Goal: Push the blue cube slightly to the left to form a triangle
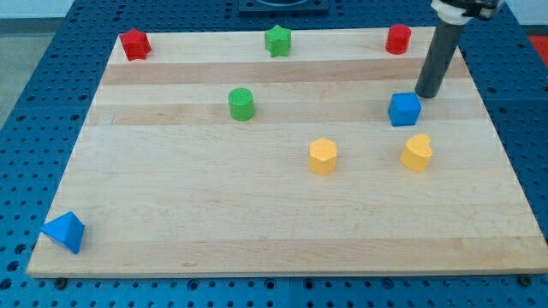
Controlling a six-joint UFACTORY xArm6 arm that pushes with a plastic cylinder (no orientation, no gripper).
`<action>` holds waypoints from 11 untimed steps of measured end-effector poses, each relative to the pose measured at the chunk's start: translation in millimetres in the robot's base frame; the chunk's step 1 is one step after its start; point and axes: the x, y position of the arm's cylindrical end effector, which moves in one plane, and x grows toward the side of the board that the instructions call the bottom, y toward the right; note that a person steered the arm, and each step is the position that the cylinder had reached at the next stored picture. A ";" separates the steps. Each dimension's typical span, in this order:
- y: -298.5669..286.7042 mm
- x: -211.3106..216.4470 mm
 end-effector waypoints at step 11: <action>-104.9 50.9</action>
